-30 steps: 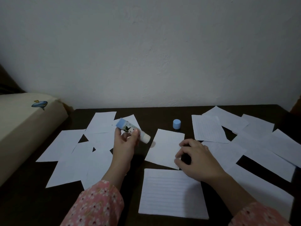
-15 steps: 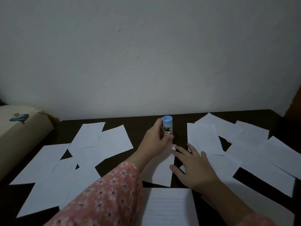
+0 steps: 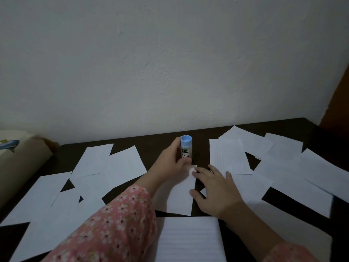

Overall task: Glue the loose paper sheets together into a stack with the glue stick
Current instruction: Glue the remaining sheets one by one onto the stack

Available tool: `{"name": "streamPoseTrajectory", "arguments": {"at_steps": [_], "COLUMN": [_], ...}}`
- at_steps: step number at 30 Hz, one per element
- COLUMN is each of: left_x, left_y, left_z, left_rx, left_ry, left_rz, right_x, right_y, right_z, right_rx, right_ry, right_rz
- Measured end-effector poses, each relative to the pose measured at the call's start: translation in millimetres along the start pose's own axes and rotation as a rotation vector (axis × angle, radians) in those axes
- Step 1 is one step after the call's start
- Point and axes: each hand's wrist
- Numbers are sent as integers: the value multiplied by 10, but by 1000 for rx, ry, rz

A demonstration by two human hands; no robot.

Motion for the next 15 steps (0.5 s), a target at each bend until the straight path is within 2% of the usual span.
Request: {"name": "streamPoseTrajectory", "arguments": {"at_steps": [15], "left_x": [-45], "left_y": [364], "left_z": [-343], "left_rx": [55], "left_ry": [143], "left_rz": [114], "right_x": [-12], "right_y": [6], "right_z": [-16], "right_rx": [-8], "right_ry": [-5], "right_rz": [9]}}
Point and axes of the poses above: each hand's wrist, its own x-axis towards the middle knuckle, its own y-axis out of the back of the hand, z = x × y, and after that the axes turned 5 degrees about y, right-handed
